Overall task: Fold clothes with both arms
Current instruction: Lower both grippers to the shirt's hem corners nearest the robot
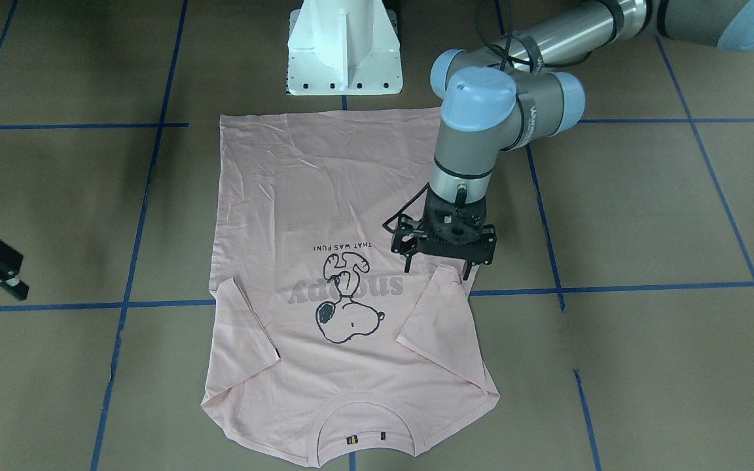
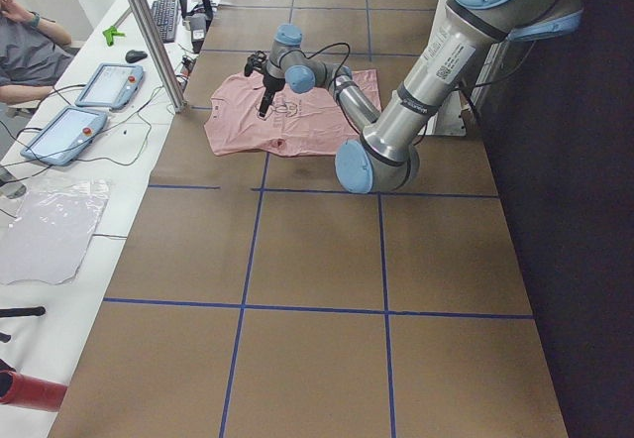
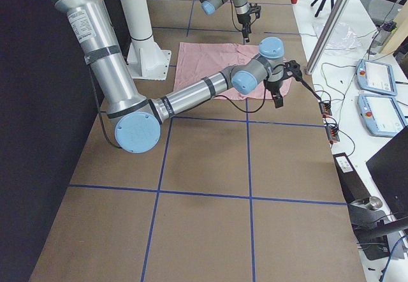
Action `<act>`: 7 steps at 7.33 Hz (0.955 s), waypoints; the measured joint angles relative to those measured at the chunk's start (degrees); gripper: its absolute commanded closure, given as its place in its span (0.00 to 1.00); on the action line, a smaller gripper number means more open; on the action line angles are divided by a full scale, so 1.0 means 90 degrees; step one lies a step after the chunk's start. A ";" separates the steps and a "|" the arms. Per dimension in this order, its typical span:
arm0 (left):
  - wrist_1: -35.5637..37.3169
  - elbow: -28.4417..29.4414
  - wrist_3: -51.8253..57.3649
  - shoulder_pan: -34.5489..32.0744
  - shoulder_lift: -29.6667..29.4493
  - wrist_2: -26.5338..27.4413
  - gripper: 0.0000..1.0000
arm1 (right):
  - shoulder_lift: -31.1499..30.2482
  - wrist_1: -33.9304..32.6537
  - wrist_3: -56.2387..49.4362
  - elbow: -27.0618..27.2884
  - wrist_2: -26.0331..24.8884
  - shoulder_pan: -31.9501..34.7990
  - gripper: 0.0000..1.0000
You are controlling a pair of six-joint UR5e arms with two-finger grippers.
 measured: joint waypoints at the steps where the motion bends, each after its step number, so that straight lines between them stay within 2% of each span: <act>1: 0.0004 -0.0560 -0.0022 0.0075 0.0342 -0.0031 0.00 | -0.0316 -0.0022 0.0763 0.0680 -0.0381 -0.0554 0.00; 3: -0.0002 -0.1462 -0.0314 0.0428 0.0895 -0.0041 0.00 | -0.1041 -0.0035 0.2201 0.1942 -0.1463 -0.1963 0.00; 5: -0.0020 -0.2282 -0.1166 0.1040 0.1471 0.0011 0.00 | -0.1801 -0.0037 0.3466 0.2941 -0.2841 -0.3680 0.00; 7: -0.0053 -0.3010 -0.2297 0.1867 0.2221 0.0330 0.18 | -0.2264 -0.0037 0.4432 0.3340 -0.4005 -0.5143 0.00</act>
